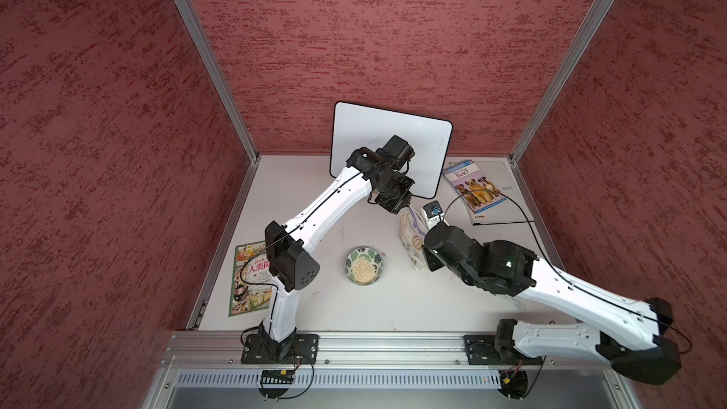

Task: Pour the oats into the breakfast bowl
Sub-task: Place the oats bag at the center of the board, then close the oats bag at the center of the board.

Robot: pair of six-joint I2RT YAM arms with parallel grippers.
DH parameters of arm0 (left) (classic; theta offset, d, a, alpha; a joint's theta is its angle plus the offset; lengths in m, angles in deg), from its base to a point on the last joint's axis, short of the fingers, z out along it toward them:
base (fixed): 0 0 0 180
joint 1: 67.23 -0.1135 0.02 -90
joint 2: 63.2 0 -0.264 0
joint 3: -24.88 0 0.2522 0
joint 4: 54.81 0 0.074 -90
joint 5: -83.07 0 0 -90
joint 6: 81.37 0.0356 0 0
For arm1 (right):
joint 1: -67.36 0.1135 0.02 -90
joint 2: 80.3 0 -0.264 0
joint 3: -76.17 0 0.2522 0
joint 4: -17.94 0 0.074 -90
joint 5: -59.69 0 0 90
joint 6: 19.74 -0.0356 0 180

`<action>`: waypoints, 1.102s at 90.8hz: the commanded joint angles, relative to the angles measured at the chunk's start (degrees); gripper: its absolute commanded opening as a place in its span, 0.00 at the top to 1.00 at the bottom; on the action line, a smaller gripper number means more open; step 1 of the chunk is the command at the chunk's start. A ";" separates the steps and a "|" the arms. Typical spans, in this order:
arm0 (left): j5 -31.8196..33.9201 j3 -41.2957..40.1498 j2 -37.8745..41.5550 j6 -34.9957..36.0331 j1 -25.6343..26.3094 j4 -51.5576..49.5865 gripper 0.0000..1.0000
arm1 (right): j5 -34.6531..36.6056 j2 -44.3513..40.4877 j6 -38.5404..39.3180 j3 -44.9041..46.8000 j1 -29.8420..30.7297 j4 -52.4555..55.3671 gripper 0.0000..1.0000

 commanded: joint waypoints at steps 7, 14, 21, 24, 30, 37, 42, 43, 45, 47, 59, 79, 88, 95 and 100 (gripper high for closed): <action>6.63 0.76 -0.80 2.85 -2.59 -0.84 1.00 | 2.77 -5.23 -1.68 5.11 -0.87 -0.62 1.00; 4.83 0.95 -3.07 4.40 -2.42 -0.68 1.00 | 0.18 -5.82 -2.93 8.75 -1.08 -2.17 1.00; 3.56 1.18 -4.86 5.84 -1.83 -0.64 1.00 | -2.23 -5.41 -3.34 11.49 -1.11 -4.39 1.00; 3.17 1.18 -5.34 6.30 -1.62 -0.71 1.00 | -3.00 -5.06 -3.50 12.31 -1.12 -5.03 1.00; 2.73 1.16 -5.58 7.37 -1.14 -0.36 1.00 | -3.88 -4.26 -3.46 12.91 -1.11 -5.70 1.00; 3.11 1.10 -5.22 8.66 -0.85 -0.18 0.96 | -4.26 -3.75 -3.06 12.38 -1.19 -5.67 1.00; 2.82 1.14 -4.79 9.88 -0.89 0.28 0.65 | -4.51 -3.68 -2.53 11.47 -1.19 -5.43 0.86; 2.79 1.11 -4.71 10.22 -0.96 0.48 0.58 | -4.50 -3.74 -2.51 11.20 -1.19 -5.32 0.83; 2.76 1.15 -4.46 10.87 -0.94 0.74 0.46 | -4.59 -3.77 -2.34 10.73 -1.19 -5.14 0.77; 2.78 1.23 -4.23 11.28 -0.93 0.82 0.37 | -4.80 -3.87 -2.17 10.24 -1.24 -4.96 0.71; 2.57 1.11 -1.81 13.51 -1.55 2.07 0.14 | -5.98 -4.78 -1.13 6.63 -1.33 -2.69 0.40; 9.98 -3.67 7.15 22.16 -2.08 2.77 0.06 | -9.02 -5.66 -0.03 1.29 -1.41 -0.42 0.35; 14.12 -14.77 14.95 25.39 -2.10 7.66 0.05 | -8.25 -1.61 0.77 -1.02 -1.73 2.07 0.36; 16.80 -24.97 21.90 26.59 -2.23 12.41 0.05 | -8.93 2.19 0.98 -2.51 -2.89 3.14 0.39; 19.27 -31.86 26.87 27.83 -2.36 15.51 0.05 | -10.42 4.37 1.69 -3.59 -3.82 3.41 0.41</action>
